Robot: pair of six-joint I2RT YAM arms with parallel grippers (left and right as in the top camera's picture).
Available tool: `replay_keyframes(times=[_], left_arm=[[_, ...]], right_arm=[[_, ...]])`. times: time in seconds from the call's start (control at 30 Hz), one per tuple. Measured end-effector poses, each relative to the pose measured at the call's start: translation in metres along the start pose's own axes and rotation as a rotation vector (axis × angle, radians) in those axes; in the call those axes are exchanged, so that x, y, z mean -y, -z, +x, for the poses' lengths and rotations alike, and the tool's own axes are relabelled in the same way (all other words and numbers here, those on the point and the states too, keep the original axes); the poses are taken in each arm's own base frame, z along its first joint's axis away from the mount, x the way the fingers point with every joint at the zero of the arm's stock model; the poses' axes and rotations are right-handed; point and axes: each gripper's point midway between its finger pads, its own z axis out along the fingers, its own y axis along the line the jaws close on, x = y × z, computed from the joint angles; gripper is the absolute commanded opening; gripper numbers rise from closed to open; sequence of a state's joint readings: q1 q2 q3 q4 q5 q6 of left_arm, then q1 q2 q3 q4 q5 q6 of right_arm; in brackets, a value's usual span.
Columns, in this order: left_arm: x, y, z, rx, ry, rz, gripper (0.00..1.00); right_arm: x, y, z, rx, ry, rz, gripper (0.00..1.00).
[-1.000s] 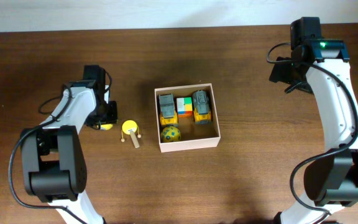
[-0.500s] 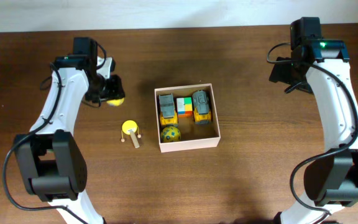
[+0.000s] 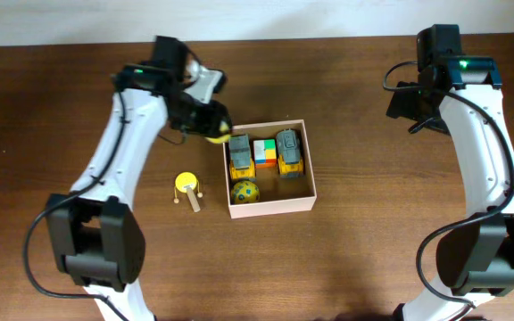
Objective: Pack container
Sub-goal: 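Carry the small ball right over the box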
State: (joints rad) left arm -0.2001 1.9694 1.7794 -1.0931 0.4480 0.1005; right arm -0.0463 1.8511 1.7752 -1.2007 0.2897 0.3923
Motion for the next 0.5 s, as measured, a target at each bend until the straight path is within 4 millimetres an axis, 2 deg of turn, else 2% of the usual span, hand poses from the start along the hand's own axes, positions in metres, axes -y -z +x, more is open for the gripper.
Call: replay_keyframes(times=[0.1, 0.23, 0.37, 0.5], left_arm=[[0.026, -0.009, 0.012, -0.062, -0.079, 0.031, 0.49], [0.049, -0.015, 0.032, -0.147, -0.158, 0.043, 0.49], [0.058, -0.017, 0.055, -0.244, -0.221, 0.024, 0.49], [0.058, -0.017, 0.068, -0.307, -0.275, -0.019, 0.50]], right_arm=[[0.000, 0.000, 0.000, 0.000, 0.000, 0.000, 0.99], [0.000, 0.000, 0.000, 0.000, 0.000, 0.000, 0.99], [0.000, 0.000, 0.000, 0.000, 0.000, 0.000, 0.99], [0.000, 0.000, 0.000, 0.000, -0.001, 0.000, 0.99]])
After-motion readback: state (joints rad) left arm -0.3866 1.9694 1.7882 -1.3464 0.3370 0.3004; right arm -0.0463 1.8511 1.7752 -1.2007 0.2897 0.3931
